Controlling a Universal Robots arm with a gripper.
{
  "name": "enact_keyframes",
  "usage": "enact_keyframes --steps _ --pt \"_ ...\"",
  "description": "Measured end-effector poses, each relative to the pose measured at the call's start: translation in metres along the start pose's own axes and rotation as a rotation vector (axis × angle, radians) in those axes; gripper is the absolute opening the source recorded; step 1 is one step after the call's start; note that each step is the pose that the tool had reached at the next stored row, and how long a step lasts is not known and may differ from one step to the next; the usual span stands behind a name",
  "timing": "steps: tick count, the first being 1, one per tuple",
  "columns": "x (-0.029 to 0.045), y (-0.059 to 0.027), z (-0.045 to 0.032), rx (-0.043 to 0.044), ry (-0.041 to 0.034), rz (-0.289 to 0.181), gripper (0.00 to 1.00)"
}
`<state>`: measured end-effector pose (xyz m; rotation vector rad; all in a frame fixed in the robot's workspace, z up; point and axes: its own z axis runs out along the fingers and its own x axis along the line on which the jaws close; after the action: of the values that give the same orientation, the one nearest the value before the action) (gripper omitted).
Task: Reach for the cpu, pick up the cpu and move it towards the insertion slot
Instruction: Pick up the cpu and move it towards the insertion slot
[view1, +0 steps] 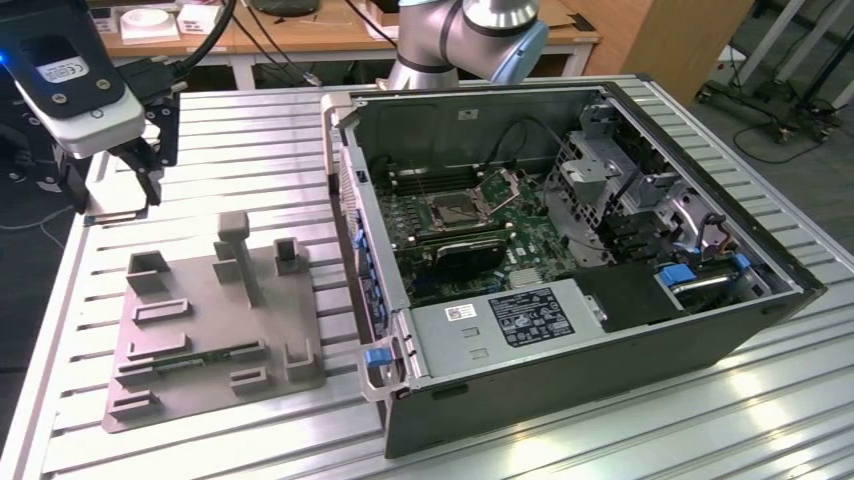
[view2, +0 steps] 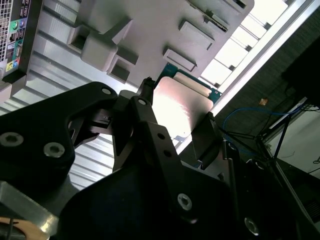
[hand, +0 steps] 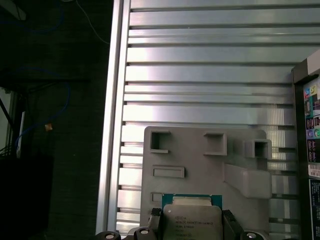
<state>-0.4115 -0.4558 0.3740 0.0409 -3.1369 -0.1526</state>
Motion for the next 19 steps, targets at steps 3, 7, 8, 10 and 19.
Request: enact_keyframes --steps 3,7,8,10,19 --pt "-0.0001 0.0001 -0.0005 0.0 0.0 0.0 0.55" --pt "-0.0001 0.0004 -0.0039 0.0001 0.0001 0.0 0.55" --pt "-0.0001 0.0005 -0.005 0.0001 0.0 0.0 0.55" --pt "-0.0001 0.0006 -0.0061 0.0 -0.0001 0.0 0.55" --pt "-0.0005 0.0006 -0.0064 0.0 0.0 0.0 0.55"
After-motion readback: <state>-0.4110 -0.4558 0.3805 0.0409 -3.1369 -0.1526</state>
